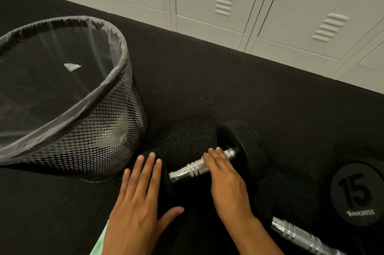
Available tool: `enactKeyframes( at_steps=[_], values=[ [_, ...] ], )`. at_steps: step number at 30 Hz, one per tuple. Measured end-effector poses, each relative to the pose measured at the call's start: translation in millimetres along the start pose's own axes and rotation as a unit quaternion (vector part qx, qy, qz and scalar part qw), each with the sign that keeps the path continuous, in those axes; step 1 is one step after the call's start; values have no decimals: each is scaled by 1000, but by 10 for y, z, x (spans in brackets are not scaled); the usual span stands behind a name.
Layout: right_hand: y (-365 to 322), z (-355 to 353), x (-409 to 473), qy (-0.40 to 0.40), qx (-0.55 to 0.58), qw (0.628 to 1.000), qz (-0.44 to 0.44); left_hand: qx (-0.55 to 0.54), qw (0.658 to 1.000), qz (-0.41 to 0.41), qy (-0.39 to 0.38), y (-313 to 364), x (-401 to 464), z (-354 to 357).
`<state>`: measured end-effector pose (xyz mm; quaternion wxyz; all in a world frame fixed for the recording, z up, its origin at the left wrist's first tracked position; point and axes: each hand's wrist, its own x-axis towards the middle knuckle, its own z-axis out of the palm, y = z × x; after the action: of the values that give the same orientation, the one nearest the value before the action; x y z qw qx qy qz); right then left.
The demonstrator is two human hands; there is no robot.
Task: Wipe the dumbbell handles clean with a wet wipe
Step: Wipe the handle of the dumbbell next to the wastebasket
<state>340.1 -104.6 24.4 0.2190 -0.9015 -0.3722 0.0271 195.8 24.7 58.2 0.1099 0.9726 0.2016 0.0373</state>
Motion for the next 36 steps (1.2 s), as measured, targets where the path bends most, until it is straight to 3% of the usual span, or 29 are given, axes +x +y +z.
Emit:
enactKeyframes(
  at_steps=[4, 10, 15, 19, 24, 29, 36],
  values=[
    [56, -54, 64, -7, -47, 998, -28, -21, 998, 33, -57, -66, -5, 73],
    [10, -53, 46, -50, -63, 997, -14, -55, 998, 37, -22, -77, 18, 87],
    [30, -145, 195, -72, -54, 996, 8, -59, 993, 102, 4, -125, 40, 61],
    [-45, -105, 227, -88, -52, 995, 11, -73, 991, 108, 11, -183, 89, 40],
    [65, -159, 134, -66, -51, 996, -28, -101, 987, 115, 38, -145, 67, 60],
    [-130, -189, 391, -75, -69, 995, 16, -115, 987, 105, 36, -169, 76, 88],
    [35, -119, 101, -54, -73, 996, -3, -126, 985, 112, 38, -157, 60, 88]
  ],
)
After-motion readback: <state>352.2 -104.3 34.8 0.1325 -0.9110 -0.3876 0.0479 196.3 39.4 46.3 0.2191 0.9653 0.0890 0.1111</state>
